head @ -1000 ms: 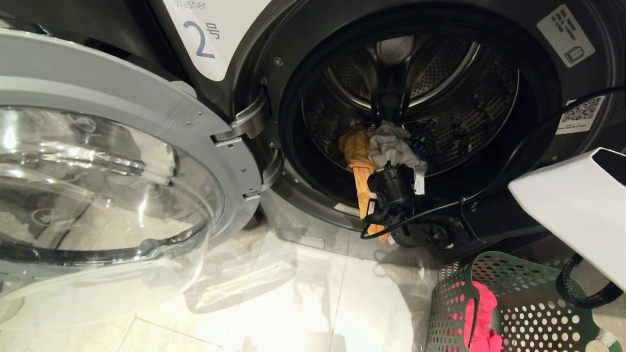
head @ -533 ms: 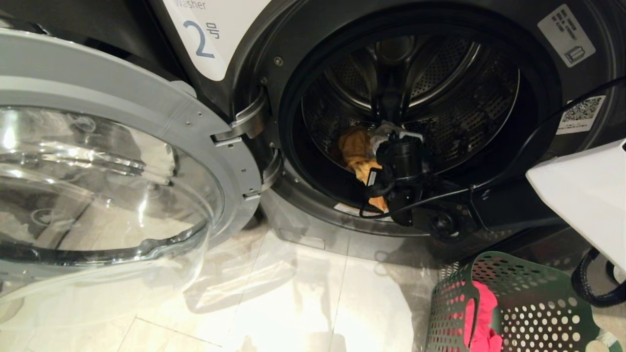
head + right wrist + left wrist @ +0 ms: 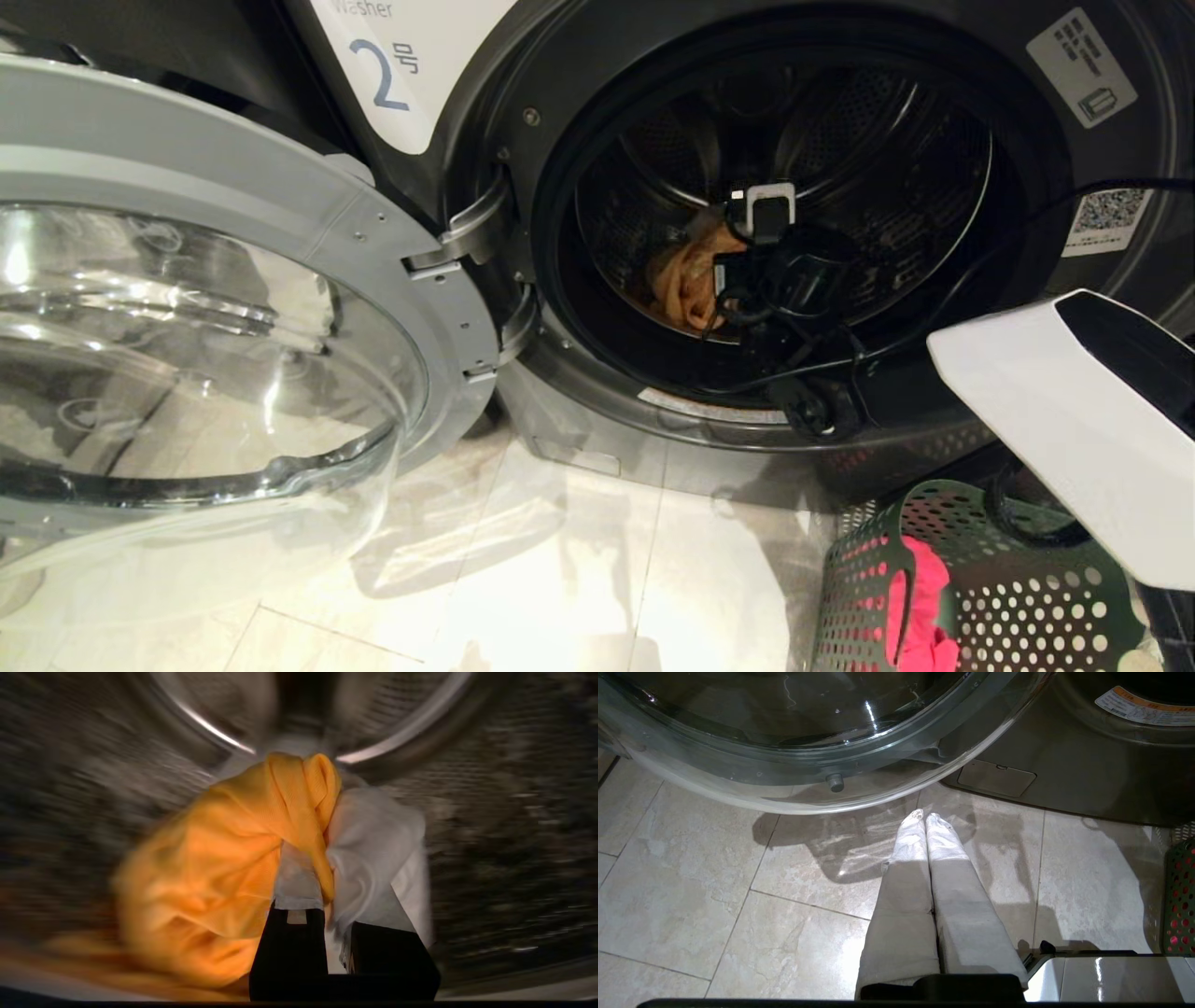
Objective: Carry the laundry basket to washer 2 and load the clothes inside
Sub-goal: Place the clothes into the washing machine
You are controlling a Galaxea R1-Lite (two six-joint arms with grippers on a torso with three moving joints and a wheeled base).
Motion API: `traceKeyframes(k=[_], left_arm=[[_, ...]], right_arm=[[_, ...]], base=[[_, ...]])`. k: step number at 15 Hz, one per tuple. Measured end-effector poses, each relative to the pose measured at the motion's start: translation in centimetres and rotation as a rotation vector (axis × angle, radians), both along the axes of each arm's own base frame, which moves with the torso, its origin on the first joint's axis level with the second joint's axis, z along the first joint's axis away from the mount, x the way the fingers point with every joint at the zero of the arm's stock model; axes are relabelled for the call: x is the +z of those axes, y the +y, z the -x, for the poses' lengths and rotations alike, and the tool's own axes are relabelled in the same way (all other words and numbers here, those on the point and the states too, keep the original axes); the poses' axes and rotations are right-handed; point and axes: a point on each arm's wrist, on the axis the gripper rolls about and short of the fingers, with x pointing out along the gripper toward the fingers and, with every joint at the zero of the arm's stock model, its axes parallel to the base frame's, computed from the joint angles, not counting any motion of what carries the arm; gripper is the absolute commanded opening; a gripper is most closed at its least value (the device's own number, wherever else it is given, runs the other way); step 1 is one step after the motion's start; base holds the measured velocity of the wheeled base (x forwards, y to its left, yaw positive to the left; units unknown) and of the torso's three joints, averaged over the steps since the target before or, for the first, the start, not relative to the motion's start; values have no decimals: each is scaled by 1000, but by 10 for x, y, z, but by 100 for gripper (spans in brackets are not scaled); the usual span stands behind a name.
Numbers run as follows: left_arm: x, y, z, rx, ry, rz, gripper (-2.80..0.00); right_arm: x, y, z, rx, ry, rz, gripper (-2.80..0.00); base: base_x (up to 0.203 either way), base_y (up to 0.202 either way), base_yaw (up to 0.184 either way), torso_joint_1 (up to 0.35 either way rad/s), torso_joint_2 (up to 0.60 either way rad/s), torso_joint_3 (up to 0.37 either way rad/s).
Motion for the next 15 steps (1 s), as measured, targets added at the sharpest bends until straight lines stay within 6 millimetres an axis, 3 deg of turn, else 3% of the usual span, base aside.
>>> traceKeyframes(k=[5, 10, 11, 15], left_arm=[[0, 0, 0, 0, 0, 0, -280], [0, 0, 0, 0, 0, 0, -280], [0, 0, 0, 0, 0, 0, -280], [0, 0, 0, 0, 0, 0, -280]], right_arm=[[-13, -34, -25, -84, 12, 13, -280], [-31, -42, -29, -115, 66, 37, -280], [-37, -41, -27, -122, 81, 39, 0], [-39, -40, -24, -134, 115, 35, 0]], base=[[0, 0, 0, 0, 0, 0], [0, 0, 0, 0, 0, 0], [0, 0, 0, 0, 0, 0], [0, 0, 0, 0, 0, 0]])
